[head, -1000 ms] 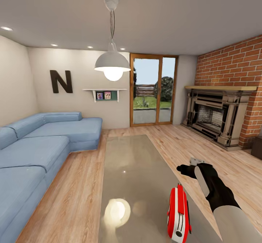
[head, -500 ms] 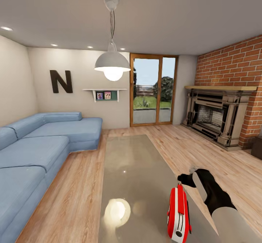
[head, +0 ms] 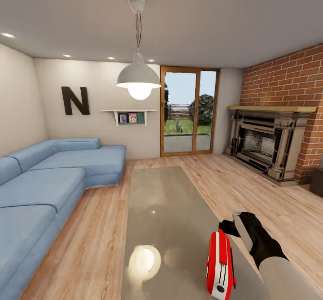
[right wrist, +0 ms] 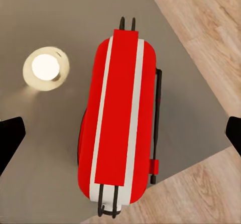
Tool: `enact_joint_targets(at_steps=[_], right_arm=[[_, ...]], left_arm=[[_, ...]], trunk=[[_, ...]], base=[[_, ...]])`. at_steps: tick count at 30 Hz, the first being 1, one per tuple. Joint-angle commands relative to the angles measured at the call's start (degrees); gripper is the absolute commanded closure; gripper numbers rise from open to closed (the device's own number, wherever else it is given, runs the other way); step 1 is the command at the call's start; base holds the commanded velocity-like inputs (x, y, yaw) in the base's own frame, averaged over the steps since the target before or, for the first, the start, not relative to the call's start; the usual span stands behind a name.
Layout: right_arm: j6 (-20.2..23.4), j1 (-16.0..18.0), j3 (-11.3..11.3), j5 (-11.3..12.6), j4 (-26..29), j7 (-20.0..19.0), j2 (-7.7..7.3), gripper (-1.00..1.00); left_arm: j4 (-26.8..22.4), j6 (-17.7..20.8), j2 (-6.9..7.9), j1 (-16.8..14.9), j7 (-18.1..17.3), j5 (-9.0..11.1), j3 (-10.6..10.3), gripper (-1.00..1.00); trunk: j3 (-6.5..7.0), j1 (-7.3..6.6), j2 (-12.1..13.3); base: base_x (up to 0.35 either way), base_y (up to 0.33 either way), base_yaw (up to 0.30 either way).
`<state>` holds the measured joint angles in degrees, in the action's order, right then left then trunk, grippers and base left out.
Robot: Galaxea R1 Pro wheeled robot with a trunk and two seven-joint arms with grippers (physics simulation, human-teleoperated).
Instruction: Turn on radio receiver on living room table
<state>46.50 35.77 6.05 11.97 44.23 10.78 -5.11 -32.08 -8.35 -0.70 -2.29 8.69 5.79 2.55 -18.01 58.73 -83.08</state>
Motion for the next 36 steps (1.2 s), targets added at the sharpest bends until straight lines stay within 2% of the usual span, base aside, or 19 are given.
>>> enact_joint_targets(at_steps=[1, 5, 8, 23, 27, 31, 36], right_arm=[[-0.1, 0.0, -0.4, 0.0, -0.1, 0.0, 0.1, -1.0], [-0.4, 0.0, -3.4, 0.0, -1.2, -0.1, 0.35, -1.0], [-0.5, 0.0, -4.0, 0.1, -1.5, -0.1, 0.4, -1.0], [-0.5, 0.0, -4.0, 0.1, -2.0, -0.1, 0.36, -1.0], [-0.6, 0.0, -4.1, 0.1, -2.0, -0.1, 0.36, -1.0], [-4.1, 0.0, -4.3, 0.2, -2.1, -0.1, 0.36, -1.0], [-6.0, 0.0, -4.5, 0.2, -3.2, -0.1, 0.39, -1.0]], left_arm=[[0.0, 0.0, 0.0, 0.0, 0.0, 0.0, 0.0, -1.0], [0.0, 0.0, -0.01, 0.0, 0.0, 0.0, 0.0, -1.0], [0.0, 0.0, -0.01, 0.0, 0.1, 0.0, 0.0, -1.0], [0.0, -0.1, -0.09, 0.0, 0.4, -0.1, 0.0, -1.0], [0.0, -0.1, -0.15, 0.0, 0.4, -0.1, 0.0, -1.0], [0.0, -0.1, -0.18, 0.0, 0.3, -0.1, -0.1, -1.0], [0.0, -0.1, -0.06, 0.0, 0.4, -0.1, -0.1, -1.0]], trunk=[[0.0, 0.0, 0.0], [-0.54, 0.66, -1.2], [-1.08, 1.32, -2.4], [-3.77, 4.61, -8.4], [-3.77, 4.61, -8.4], [-3.77, 4.61, -8.4], [-4.67, 5.71, -10.4]], base=[[0.0, 0.0, 0.0], [0.0, 0.0, 0.0], [0.0, 0.0, 0.0], [0.0, 0.0, 0.0], [0.0, 0.0, 0.0], [0.0, 0.0, 0.0], [0.0, 0.0, 0.0]])
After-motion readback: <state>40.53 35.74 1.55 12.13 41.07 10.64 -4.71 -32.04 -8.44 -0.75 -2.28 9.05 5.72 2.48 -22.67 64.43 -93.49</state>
